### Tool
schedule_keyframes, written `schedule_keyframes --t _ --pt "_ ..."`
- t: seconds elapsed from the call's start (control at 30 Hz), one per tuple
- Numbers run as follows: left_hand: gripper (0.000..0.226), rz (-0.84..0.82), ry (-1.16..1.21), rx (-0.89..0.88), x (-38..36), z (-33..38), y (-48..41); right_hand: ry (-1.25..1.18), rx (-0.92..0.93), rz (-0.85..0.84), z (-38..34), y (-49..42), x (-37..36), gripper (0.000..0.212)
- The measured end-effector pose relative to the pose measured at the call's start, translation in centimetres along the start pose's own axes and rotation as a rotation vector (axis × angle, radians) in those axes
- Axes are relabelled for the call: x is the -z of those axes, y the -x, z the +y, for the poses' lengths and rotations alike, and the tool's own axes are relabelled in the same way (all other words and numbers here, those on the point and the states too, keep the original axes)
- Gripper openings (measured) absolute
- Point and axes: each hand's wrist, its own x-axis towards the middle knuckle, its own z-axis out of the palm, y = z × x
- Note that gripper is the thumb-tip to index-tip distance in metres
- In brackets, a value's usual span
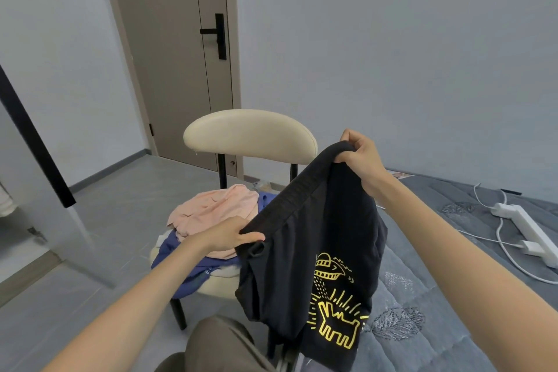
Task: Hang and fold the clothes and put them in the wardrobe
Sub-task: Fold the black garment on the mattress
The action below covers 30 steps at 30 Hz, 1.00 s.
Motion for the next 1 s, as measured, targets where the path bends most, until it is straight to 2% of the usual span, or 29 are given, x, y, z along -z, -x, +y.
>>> schedule_keyframes --t 0.13,0.2,0.3,0.4,0.6,0.7,0.83,0.9,1.0 --pt "0.061 0.224 -0.148 -0.049 2.8 -3.0 0.8 0.205 0.031 -0.119 0.3 0.1 1.1 0.034" --pt "0.047 0.334 -0.278 -0.04 5.4 -3.2 1.8 0.382 0.081 -0.232 0.5 0.0 1.7 0.034" --pt "0.048 0.531 -0.673 -0.035 9.3 -1.4 3.4 0.74 0.118 -0.316 1.2 -0.5 1.9 0.032" --pt "0.04 0.697 -0.928 -0.104 12.5 0.0 4.1 1.05 0.195 -0.308 1.5 -0.5 1.2 0.033" --pt "0.047 0.764 -1.225 -0.079 16.2 3.0 6.1 1.587 0.141 -0.198 0.7 -1.1 0.7 0.044" --pt "0.045 0.861 -1.3 -0.09 18.1 4.6 7.5 1.638 0.135 -0.045 -1.3 -1.7 0.4 0.041" --pt "0.042 0.978 -1.28 -0.014 21.8 5.9 10.6 1.521 0.178 0.132 -6.6 -4.0 -0.2 0.039" --pt "0.038 1.029 -1.23 0.048 23.8 6.0 12.5 1.452 0.242 0.21 -9.5 -5.1 -0.8 0.044" --pt "0.026 1.102 -1.223 0.22 25.7 5.7 15.2 1.392 0.341 0.289 -12.9 -6.2 -2.7 0.037"
